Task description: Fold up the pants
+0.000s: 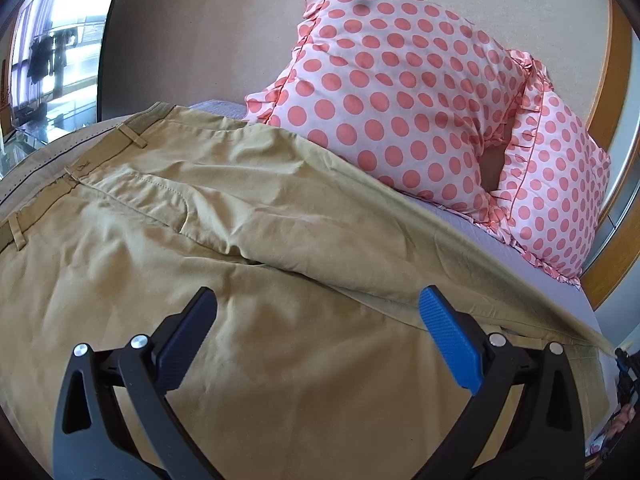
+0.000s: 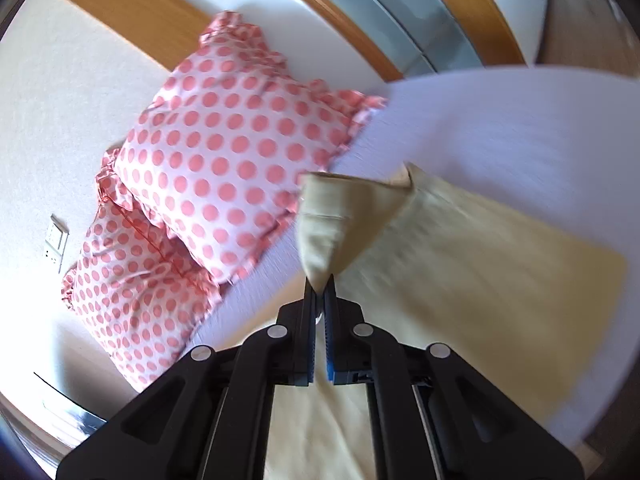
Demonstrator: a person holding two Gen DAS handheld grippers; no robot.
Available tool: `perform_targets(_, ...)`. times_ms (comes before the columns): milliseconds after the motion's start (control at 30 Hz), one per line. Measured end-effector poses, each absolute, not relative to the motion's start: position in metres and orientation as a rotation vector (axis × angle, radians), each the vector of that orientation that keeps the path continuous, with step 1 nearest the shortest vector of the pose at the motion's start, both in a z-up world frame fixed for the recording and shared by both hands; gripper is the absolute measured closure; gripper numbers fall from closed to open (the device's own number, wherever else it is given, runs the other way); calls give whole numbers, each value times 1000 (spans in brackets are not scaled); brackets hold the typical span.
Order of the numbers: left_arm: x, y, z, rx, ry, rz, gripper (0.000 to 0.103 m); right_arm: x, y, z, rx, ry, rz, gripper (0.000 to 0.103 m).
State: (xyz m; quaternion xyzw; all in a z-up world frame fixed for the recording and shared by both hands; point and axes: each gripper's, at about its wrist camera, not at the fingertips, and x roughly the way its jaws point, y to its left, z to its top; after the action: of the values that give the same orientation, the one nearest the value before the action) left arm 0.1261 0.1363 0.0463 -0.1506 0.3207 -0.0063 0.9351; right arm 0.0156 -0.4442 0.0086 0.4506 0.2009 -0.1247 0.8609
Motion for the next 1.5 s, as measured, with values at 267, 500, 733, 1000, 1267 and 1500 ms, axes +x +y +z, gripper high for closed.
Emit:
perform_targets(267, 105, 137, 71, -263, 591, -18, 2, 11, -452, -12, 1078, 526, -241, 49)
perform_targets(500, 119, 164, 95, -275, 604, 23, 2, 14, -455, -25, 1098, 462, -176, 101)
perform_targets(733, 182, 187, 104, -407, 698, -5, 6, -21, -465, 0, 1024, 297, -154, 101)
perform_targets(1000, 299, 196, 67, -379, 919, 219, 14, -23, -471, -9, 1055, 287, -125, 102)
perform_targets(1267, 233, 221, 72, -490, 911, 130, 89, -31, -480, -2, 1038, 252, -132, 102)
perform_targets(1500, 35, 229, 83, -522, 784, 105, 87, -55, -498, -16, 1043, 277, -226, 101)
